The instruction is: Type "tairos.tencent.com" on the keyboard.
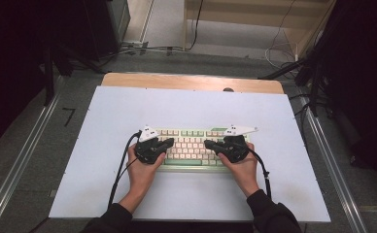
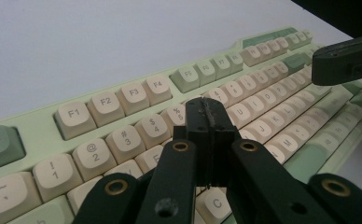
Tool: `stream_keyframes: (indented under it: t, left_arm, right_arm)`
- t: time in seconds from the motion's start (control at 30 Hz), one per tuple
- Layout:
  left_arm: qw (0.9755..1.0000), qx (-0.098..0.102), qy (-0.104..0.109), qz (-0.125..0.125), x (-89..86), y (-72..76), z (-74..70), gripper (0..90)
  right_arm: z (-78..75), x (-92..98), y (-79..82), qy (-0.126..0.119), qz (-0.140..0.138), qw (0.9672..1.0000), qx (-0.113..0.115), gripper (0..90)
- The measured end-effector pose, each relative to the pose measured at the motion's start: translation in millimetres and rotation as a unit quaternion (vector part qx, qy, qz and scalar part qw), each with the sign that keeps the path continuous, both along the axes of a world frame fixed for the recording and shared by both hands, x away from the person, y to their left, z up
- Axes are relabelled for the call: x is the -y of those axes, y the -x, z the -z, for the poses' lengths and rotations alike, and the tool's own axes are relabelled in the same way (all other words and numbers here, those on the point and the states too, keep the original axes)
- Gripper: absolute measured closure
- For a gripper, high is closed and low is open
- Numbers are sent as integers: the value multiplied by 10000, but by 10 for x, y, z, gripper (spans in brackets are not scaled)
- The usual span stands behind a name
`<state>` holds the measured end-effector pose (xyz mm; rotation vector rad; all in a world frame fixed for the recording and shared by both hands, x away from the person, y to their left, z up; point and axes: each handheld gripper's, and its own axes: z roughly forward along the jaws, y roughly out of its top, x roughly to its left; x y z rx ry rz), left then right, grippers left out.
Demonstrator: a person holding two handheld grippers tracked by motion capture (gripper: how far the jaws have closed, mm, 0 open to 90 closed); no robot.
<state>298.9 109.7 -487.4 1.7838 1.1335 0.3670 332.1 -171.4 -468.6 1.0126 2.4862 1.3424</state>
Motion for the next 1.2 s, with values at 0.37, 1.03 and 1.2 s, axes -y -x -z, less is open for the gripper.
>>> stream_keyframes:
  t: [0.37, 1.03, 1.2]
  left_arm:
    - [9999, -72, 3, 102, 82, -50, 33, 900]
    - [9998, -148, -63, 137, 183, -123, 79, 900]
    - [9998, -163, -80, 106, 177, -130, 84, 900]
  right_arm:
    - [7, -11, -6, 21, -6, 10000, -16, 881]
    - [6, -10, -4, 30, 0, 10000, -21, 881]
    - [6, -13, -3, 31, -8, 10000, -21, 881]
